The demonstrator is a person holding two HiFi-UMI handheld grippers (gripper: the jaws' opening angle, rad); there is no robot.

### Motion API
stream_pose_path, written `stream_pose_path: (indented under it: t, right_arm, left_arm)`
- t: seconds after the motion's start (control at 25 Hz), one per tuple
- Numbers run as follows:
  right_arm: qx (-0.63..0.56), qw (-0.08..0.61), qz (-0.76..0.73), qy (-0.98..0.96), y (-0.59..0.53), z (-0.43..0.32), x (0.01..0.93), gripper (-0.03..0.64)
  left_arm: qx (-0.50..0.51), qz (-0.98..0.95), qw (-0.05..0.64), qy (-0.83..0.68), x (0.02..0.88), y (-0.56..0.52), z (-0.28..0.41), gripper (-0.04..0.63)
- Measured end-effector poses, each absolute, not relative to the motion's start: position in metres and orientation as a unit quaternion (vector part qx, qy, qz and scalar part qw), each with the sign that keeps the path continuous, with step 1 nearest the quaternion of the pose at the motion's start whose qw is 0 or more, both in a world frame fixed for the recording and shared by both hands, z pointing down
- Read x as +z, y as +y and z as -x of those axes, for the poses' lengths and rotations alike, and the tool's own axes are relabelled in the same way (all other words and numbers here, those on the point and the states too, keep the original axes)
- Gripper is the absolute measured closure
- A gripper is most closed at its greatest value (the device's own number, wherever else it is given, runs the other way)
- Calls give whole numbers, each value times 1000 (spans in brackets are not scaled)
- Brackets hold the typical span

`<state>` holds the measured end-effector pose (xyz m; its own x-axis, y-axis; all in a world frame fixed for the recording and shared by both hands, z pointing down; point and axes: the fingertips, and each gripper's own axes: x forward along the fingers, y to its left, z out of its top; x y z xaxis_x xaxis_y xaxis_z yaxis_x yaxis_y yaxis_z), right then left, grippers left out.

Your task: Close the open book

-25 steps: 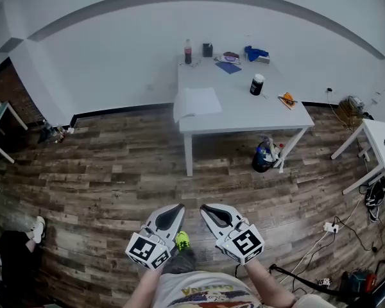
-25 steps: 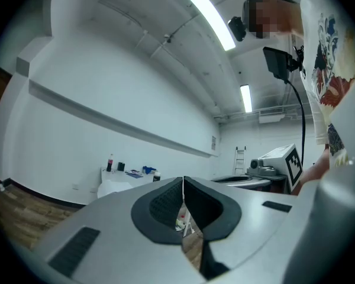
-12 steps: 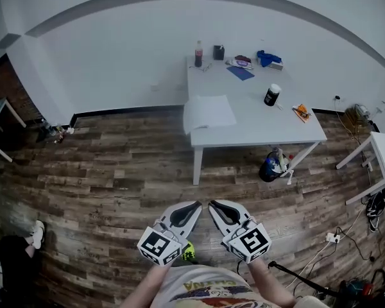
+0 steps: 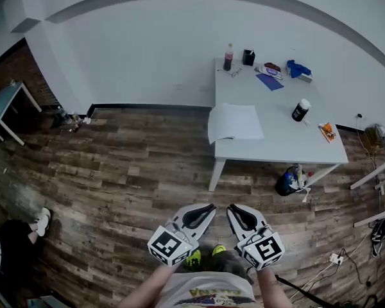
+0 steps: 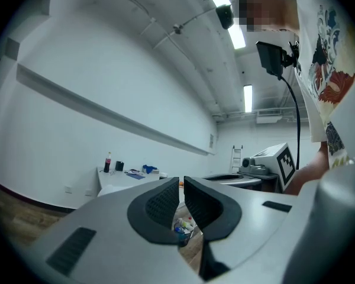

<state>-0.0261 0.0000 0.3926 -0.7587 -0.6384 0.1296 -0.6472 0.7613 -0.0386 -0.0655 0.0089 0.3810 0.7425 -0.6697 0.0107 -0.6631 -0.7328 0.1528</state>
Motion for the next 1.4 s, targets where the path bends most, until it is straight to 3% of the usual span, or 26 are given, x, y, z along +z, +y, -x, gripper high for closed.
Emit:
stream_pose_path:
  t: [0.44, 1.4]
  right_arm:
    - [47, 52, -323, -944, -93, 16, 397, 592]
    - [47, 56, -242, -968, -277, -58, 407, 592]
  left_arm:
    - [-16, -916, 78, -393, 385, -79, 61, 581]
    - [-5, -883, 62, -465, 394, -277, -28, 580]
